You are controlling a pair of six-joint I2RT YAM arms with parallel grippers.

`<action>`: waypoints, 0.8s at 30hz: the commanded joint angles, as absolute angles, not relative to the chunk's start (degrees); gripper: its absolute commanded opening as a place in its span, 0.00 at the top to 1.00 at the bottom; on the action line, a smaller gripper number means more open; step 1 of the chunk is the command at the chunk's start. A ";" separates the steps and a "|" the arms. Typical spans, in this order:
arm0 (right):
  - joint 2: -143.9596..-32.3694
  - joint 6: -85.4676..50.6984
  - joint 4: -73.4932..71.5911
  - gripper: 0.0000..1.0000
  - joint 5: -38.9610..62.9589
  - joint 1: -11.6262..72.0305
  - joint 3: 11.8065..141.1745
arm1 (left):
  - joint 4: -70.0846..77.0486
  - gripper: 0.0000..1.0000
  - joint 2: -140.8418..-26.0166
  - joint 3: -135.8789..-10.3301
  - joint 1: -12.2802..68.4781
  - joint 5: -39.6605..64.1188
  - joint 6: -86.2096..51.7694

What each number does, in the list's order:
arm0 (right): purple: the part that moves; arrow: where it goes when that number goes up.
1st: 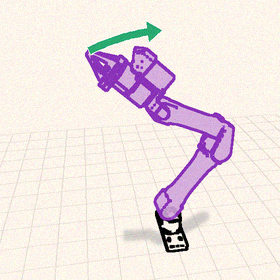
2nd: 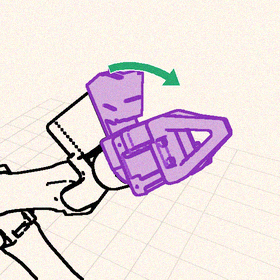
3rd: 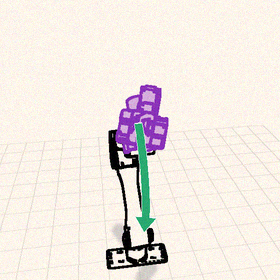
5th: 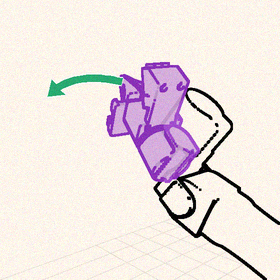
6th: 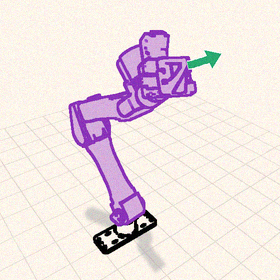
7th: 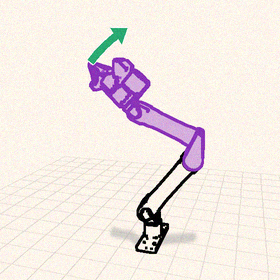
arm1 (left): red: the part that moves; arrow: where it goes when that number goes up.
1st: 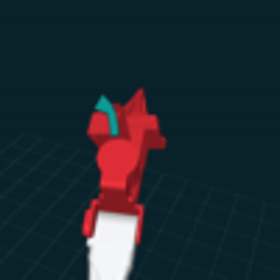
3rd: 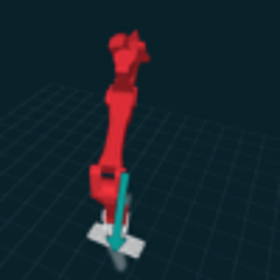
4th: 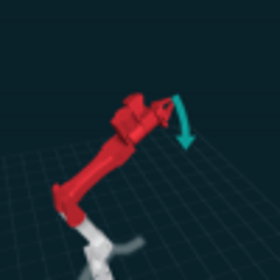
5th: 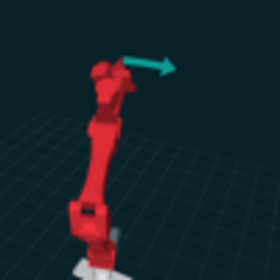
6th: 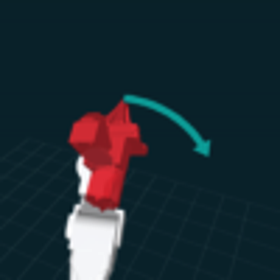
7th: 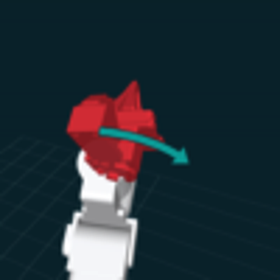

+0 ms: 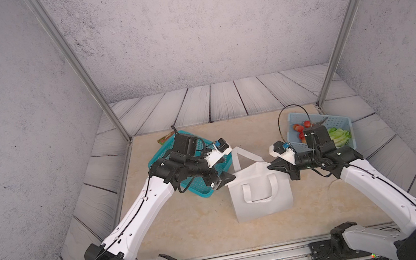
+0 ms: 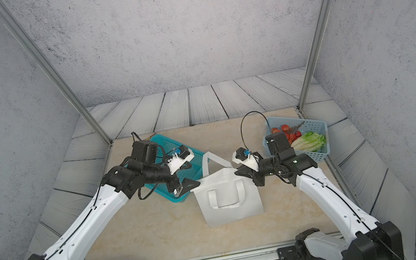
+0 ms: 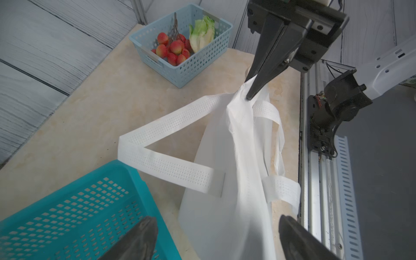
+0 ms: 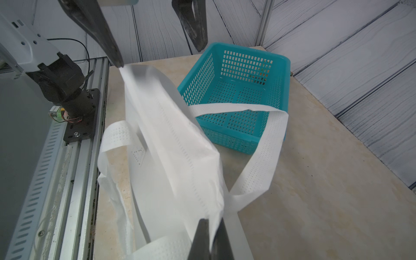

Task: Place the ice pack in the delivery bag
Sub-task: Seal the delivery bag at the center of the board.

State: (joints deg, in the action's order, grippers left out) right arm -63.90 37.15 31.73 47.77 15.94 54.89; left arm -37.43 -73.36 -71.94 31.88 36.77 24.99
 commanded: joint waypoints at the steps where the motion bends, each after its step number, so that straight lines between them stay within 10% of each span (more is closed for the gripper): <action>1: -63.28 37.85 36.09 1.00 45.90 15.90 54.64 | -26.60 0.07 -62.89 -62.11 30.99 32.38 24.60; 12: -62.32 33.10 32.87 1.00 47.67 15.34 52.03 | 19.28 0.02 -48.93 -26.72 29.71 28.23 3.40; 24: -62.66 31.16 31.48 1.00 48.84 15.03 50.96 | 28.09 0.00 -60.08 -28.29 31.57 39.26 2.44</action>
State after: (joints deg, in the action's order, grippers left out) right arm -62.15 32.29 28.82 48.07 15.03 51.88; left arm 26.81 -62.70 -26.28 31.35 35.44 0.99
